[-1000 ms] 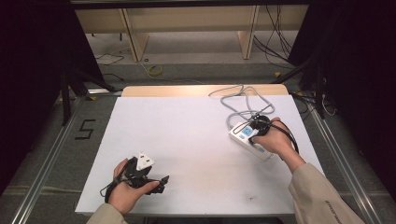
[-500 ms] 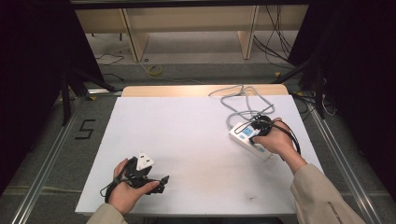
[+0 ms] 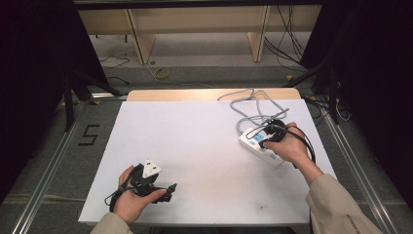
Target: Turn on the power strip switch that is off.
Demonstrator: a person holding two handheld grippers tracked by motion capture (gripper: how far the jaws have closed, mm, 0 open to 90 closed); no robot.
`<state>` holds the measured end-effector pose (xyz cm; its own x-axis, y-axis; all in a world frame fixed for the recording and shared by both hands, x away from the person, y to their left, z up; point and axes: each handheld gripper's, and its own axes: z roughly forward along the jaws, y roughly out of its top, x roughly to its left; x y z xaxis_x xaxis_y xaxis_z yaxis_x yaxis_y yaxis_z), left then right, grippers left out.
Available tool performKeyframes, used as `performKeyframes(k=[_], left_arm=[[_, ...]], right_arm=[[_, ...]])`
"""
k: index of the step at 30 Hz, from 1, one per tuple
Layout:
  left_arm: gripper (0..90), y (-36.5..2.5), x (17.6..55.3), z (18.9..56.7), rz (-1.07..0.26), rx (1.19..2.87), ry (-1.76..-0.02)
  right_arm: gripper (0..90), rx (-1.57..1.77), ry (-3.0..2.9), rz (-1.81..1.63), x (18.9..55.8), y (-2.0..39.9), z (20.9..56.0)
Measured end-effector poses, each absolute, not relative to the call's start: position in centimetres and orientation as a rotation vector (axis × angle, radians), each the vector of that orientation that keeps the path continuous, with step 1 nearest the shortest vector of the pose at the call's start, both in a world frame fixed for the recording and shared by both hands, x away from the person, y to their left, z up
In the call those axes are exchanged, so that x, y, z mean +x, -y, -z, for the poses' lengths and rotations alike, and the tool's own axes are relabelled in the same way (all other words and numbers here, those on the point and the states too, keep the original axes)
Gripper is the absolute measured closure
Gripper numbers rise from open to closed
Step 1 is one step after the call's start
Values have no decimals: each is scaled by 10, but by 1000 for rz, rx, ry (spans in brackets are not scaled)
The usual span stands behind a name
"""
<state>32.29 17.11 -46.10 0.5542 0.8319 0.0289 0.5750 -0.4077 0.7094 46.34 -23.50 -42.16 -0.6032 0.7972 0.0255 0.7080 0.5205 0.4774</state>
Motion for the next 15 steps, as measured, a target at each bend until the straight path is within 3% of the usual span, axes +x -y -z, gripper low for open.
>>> performKeyframes(k=[15], left_arm=[[40, -171, 323, 461, -505, 2134, -1126]], right_arm=[[792, 1286, -2538, -734, 453, 242, 421]])
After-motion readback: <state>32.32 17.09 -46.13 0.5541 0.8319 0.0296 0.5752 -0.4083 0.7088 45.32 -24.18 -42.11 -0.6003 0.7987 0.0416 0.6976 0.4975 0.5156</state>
